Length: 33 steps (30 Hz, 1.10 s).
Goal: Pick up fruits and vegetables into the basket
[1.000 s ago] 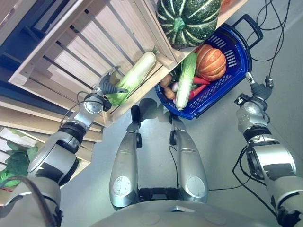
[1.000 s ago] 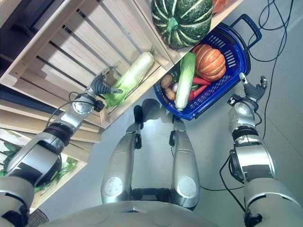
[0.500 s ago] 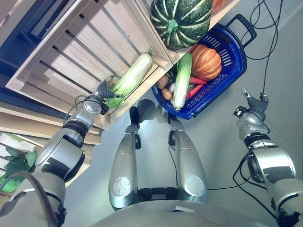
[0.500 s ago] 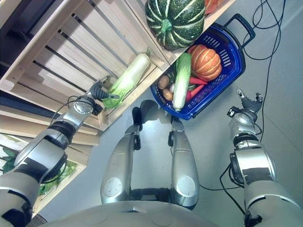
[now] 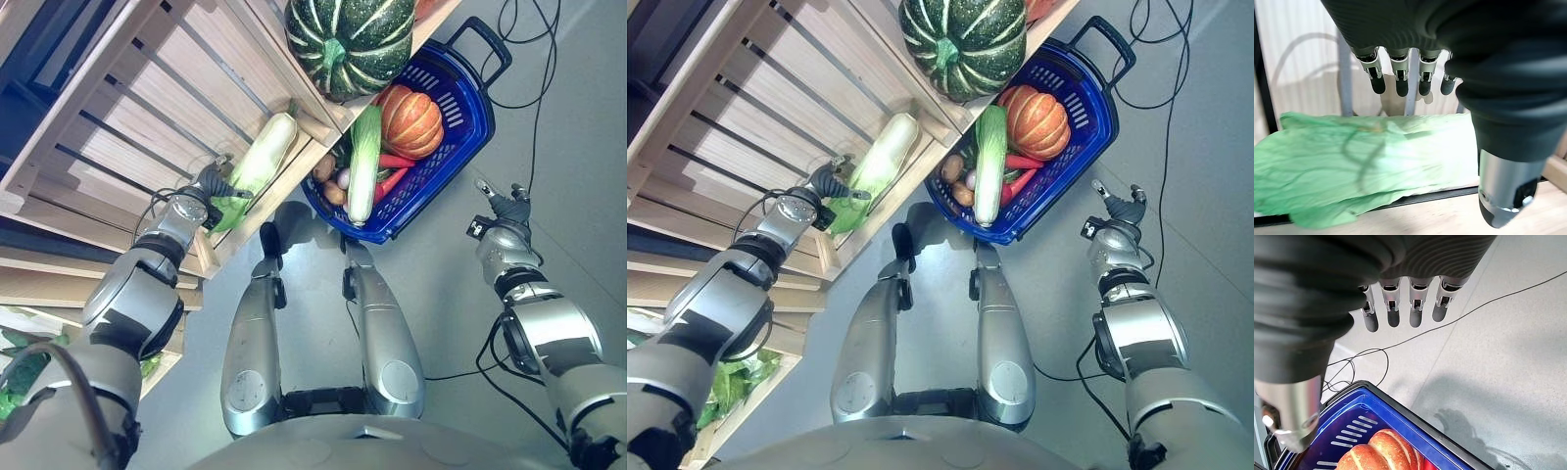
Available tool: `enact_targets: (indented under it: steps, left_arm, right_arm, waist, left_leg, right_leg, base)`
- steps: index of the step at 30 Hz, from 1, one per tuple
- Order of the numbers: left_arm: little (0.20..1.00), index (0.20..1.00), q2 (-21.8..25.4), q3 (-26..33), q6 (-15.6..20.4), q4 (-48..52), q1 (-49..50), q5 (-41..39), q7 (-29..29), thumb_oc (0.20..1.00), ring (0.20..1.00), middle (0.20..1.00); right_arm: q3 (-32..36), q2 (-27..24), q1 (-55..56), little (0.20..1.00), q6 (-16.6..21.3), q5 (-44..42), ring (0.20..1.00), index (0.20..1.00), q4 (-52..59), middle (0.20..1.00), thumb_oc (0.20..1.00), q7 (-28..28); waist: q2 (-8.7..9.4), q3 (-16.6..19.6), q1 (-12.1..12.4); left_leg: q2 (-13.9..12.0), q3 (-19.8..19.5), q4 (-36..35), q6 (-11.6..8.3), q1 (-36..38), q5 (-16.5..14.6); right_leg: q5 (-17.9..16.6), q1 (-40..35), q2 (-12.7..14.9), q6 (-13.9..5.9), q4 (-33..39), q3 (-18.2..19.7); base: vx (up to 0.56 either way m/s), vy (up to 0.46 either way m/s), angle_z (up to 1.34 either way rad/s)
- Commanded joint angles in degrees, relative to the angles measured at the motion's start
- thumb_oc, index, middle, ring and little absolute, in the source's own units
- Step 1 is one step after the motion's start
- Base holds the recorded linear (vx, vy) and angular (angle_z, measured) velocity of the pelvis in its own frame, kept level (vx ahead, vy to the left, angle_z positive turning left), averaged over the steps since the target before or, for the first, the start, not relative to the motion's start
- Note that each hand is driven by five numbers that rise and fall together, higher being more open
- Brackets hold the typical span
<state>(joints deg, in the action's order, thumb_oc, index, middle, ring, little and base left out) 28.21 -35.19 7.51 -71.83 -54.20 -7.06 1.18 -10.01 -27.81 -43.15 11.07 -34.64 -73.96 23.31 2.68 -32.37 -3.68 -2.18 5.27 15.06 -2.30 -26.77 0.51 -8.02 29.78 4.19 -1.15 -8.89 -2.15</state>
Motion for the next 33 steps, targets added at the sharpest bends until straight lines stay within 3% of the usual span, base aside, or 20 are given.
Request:
enact_targets:
  steps: [1, 19, 27, 33]
  left_arm:
    - [1.0, 1.0, -0.38, 1.59, -0.19, -3.69, -0.13, 0.98, -0.63, 1.0, 1.0, 1.0]
    - [1.0, 1.0, -1.48, -0.03, -0.99, -5.61, -1.57, 4.34, -7.26, 1.0, 1.0, 1.0]
    - [1.0, 1.0, -1.95, -0.36, -3.53, -6.18, -1.61, 6.98, -6.24, 1.0, 1.0, 1.0]
    - [1.0, 1.0, -2.57, -0.05, -7.11, -7.28, -1.86, 10.05, -2.11, 1.0, 1.0, 1.0]
  right_arm:
    - [-2.26, -0.17, 1.2, 1.0, 1.23, 0.75, 1.0, 1.0, 0.19, 1.0, 1.0, 0.41]
    - [-2.66, 1.86, 0.67, 1.0, 1.66, 1.09, 1.0, 1.0, 0.96, 1.0, 1.0, 1.81]
    - [-2.83, 2.7, 0.58, 1.0, 1.9, 0.91, 1.0, 1.0, 1.36, 1.0, 1.0, 2.4]
    - [-3.18, 3.42, 0.37, 1.0, 2.08, 0.32, 1.0, 1.0, 1.56, 1.0, 1.0, 2.59]
  waist:
    - [-0.38, 2.58, -0.02]
    - [0.5, 2.58, -0.31]
    - [1.13, 2.58, -0.21]
    - [1.85, 2.58, -0.08]
  left_leg:
    - [0.38, -0.73, -2.03, 0.07, -2.91, 0.01]
    - [0.0, -0.64, -1.6, -0.22, -3.58, -0.25]
    - [-0.14, -0.8, -1.48, -0.29, -4.13, -0.29]
    - [-0.22, -1.09, -1.25, -0.27, -4.75, -0.32]
  right_leg:
    - [8.4, 2.37, -2.63, -2.33, -7.79, -2.31]
    - [8.07, 2.98, -3.09, -2.47, -7.82, -2.0]
    - [7.71, 3.26, -3.27, -2.54, -7.51, -1.97]
    - [7.45, 3.67, -3.53, -2.53, -7.5, -2.04]
  base:
    - [0.0, 0.0, 0.0]
    - [0.0, -0.002, 0.0]
    - [0.0, -0.004, 0.0]
    - [0.0, -0.023, -0.01]
